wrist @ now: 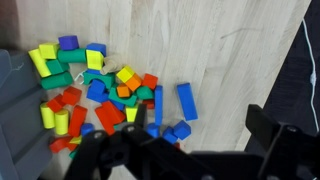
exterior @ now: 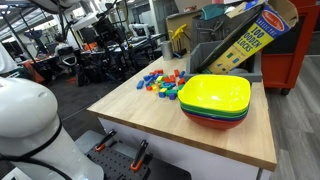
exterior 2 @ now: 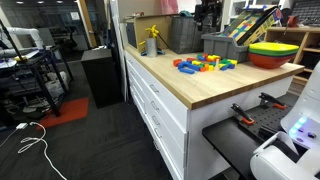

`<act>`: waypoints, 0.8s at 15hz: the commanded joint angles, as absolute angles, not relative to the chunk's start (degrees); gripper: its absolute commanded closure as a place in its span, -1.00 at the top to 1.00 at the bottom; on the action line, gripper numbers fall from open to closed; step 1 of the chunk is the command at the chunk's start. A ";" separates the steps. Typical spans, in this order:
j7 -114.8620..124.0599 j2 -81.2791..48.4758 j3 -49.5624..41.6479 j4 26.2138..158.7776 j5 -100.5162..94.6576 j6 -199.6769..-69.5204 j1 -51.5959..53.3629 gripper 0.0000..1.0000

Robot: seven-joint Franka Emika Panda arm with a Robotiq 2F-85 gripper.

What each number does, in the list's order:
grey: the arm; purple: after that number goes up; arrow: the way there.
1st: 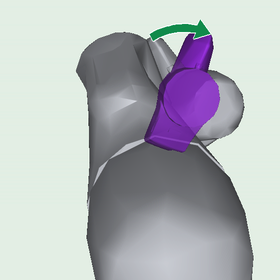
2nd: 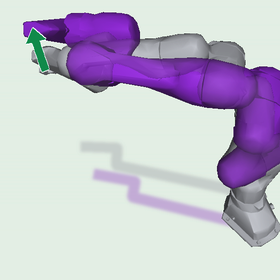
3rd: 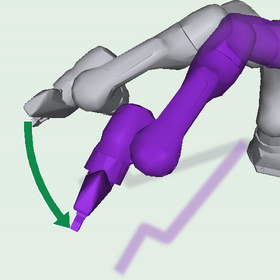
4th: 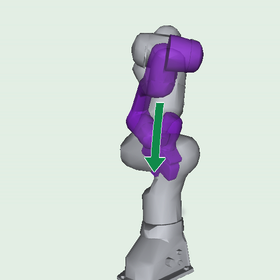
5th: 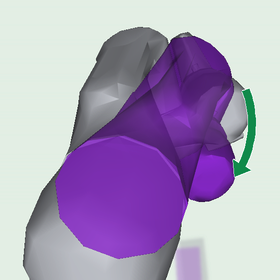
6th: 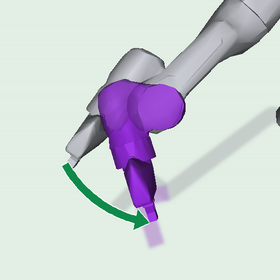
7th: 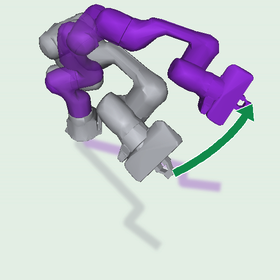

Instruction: Move one of the blue blocks closer to the grey bin

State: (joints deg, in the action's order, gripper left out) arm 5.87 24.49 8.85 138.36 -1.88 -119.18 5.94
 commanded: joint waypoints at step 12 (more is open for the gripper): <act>6.01 7.89 8.23 127.40 -1.28 -126.39 5.92 1.00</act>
